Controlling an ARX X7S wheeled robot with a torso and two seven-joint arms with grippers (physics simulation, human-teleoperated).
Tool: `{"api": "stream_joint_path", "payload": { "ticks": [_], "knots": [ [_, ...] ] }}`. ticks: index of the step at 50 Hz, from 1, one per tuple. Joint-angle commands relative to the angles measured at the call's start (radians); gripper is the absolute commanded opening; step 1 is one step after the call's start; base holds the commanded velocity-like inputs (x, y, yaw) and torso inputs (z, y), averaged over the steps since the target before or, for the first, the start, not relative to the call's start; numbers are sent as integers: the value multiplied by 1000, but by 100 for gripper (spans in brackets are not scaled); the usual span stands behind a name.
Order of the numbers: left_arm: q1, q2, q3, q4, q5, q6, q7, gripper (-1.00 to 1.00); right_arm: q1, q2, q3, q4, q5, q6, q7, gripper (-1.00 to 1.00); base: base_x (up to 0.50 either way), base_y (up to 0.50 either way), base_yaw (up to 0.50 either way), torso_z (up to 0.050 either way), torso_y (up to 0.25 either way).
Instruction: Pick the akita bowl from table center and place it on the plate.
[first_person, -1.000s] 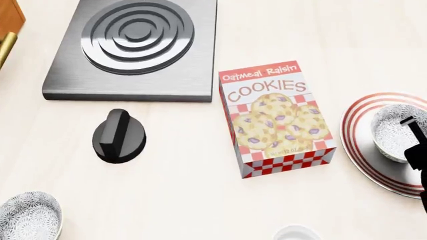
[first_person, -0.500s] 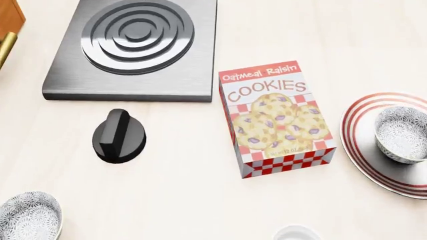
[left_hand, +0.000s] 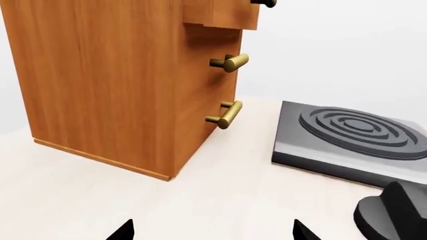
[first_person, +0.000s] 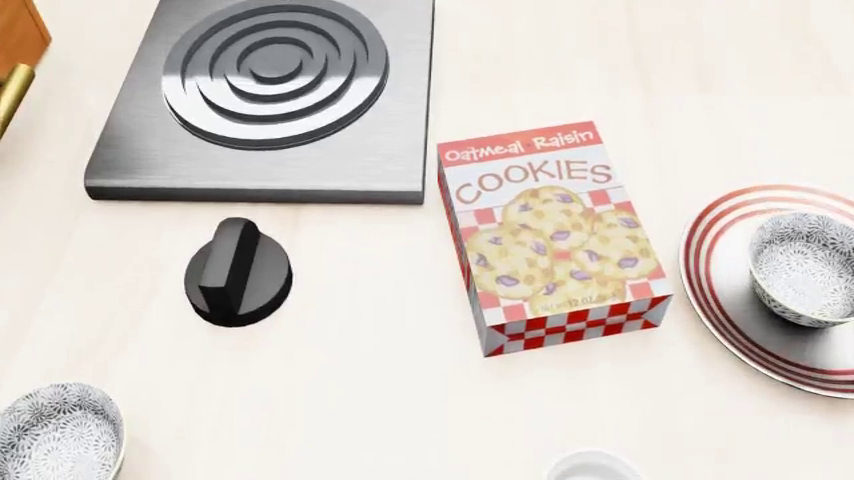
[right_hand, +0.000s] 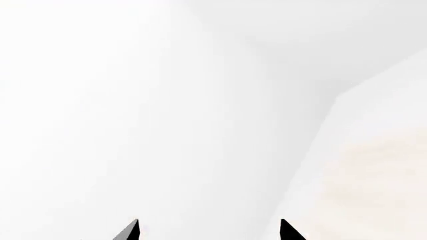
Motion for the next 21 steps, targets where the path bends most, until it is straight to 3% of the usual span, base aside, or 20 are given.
{"api": "stream_joint_path", "payload": {
  "ticks": [1, 21],
  "knots": [
    [10, -6, 4, 28, 1, 1, -2, 100, -44, 25, 8, -288, 135, 54, 71, 100, 0, 0, 0, 0, 0],
    [-11, -7, 28, 21, 9, -6, 0, 100, -138, 159, 81, -573, 423, 143, 228, 100, 0, 0, 0, 0, 0]
  ]
}}
